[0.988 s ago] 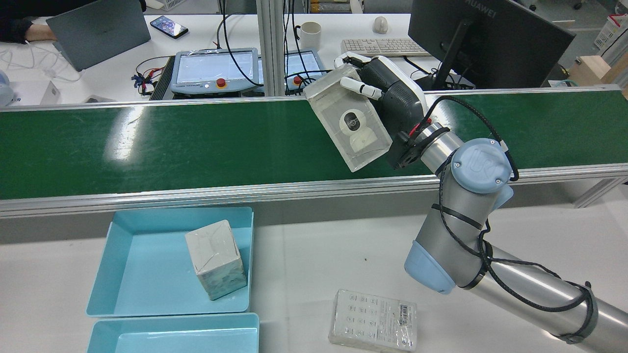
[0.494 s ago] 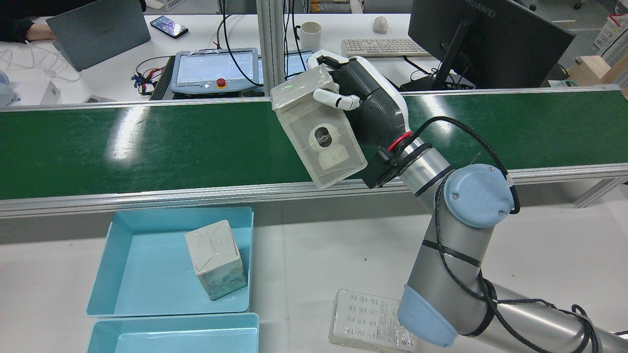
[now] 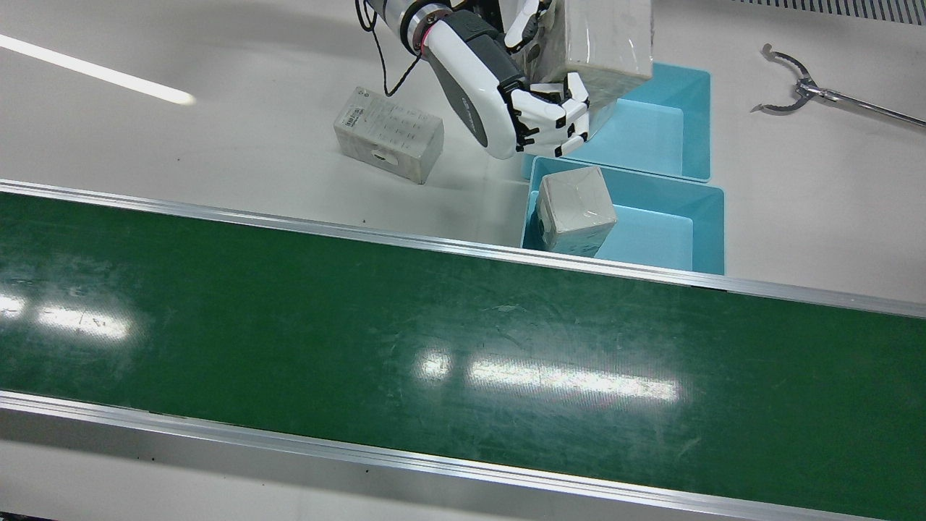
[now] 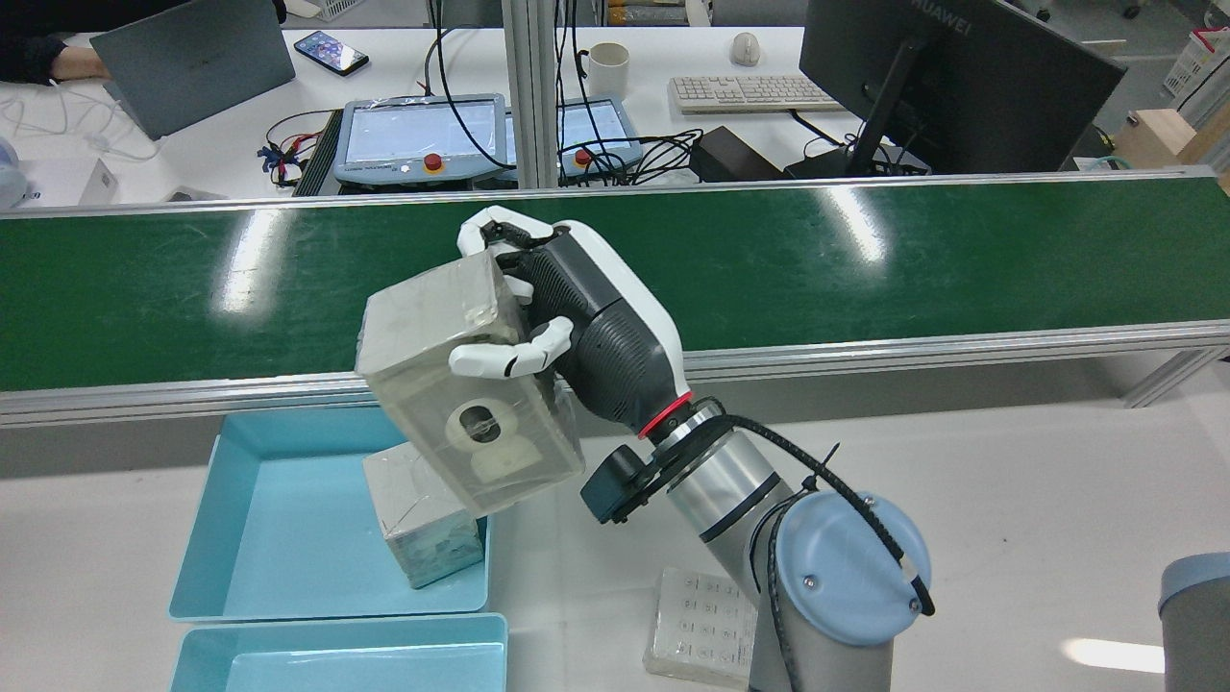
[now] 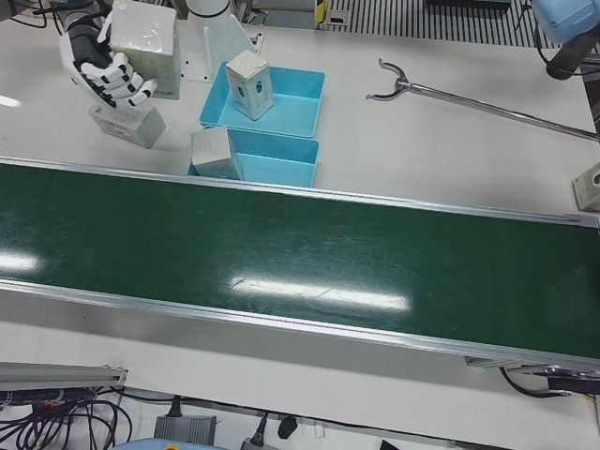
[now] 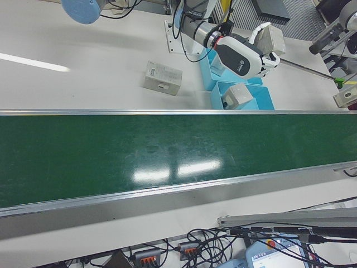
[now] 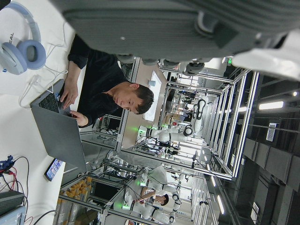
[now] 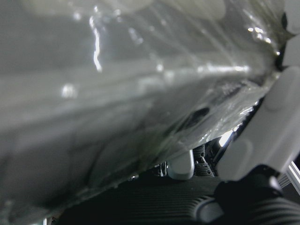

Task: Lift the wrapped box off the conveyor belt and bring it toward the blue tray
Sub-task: 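Lift the wrapped box off the belt and carry it toward the blue tray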

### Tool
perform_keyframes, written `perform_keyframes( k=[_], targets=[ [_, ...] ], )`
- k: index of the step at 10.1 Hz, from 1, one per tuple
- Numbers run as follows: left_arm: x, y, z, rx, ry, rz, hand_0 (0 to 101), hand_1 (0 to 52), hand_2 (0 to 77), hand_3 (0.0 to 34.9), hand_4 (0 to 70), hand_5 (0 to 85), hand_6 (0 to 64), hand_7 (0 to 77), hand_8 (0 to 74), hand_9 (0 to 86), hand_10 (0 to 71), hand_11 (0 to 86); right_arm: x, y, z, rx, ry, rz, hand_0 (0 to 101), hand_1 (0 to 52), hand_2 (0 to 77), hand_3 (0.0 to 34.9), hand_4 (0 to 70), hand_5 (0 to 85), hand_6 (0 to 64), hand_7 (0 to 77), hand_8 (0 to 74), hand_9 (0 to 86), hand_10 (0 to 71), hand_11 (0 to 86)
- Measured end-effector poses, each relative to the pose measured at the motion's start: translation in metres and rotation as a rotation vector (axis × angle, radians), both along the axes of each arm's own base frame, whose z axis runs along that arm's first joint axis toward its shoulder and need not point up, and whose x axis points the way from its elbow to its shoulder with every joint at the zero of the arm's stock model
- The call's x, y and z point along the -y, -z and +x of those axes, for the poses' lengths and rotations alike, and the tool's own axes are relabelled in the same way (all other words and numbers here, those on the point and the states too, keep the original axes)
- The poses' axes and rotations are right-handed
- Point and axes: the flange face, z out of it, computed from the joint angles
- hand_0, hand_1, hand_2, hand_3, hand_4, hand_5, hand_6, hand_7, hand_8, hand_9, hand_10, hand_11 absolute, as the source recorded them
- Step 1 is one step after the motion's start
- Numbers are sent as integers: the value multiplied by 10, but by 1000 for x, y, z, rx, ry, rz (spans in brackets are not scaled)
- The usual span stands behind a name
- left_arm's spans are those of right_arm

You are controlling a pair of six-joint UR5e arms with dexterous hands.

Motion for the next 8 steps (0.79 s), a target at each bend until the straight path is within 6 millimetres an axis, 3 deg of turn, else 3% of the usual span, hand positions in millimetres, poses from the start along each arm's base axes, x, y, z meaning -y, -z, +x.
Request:
perform_keyframes(
  k=[1,2,3,4,5,6,7,8],
  targets=[
    [0,0,0,0,0,0,0,0,5,0,0,11,0,0,0,0,5,0,-13,5,-10,9,19,7,429,5,262,0,245,698,616,774,644,785,404,562],
    [0,0,0,0,0,0,0,0,11,0,0,11,0,5,0,0,5,0,-22,8,-17,14,33,11,440,11,240,0,207,720,616,774,529,758,327,469],
    [0,0,0,0,0,0,0,0,11,0,0,11,0,5,0,0,5,0,-28,8,-21,15,43,14,443,22,235,0,142,704,616,774,453,267,256,398],
    [0,0,0,0,0,0,0,0,5,0,0,11,0,5,0,0,0,0,-30,7,-23,14,50,15,443,33,229,0,136,704,605,774,360,82,153,311],
    [0,0,0,0,0,0,0,0,11,0,0,11,0,0,0,0,5,0,-32,6,-24,14,54,15,443,93,142,21,76,507,567,774,267,33,33,54],
    [0,0,0,0,0,0,0,0,5,0,0,11,0,5,0,0,5,0,-33,5,-24,13,56,15,443,93,142,21,76,507,496,774,104,71,33,54],
    [0,0,0,0,0,0,0,0,5,0,0,11,0,5,0,0,5,0,-33,5,-25,12,57,15,443,115,136,59,27,404,398,774,0,16,16,44],
    [0,0,0,0,0,0,0,0,5,0,0,11,0,5,0,0,5,0,-33,4,-25,11,57,15,443,115,136,59,27,404,398,774,0,16,16,44]
  ],
)
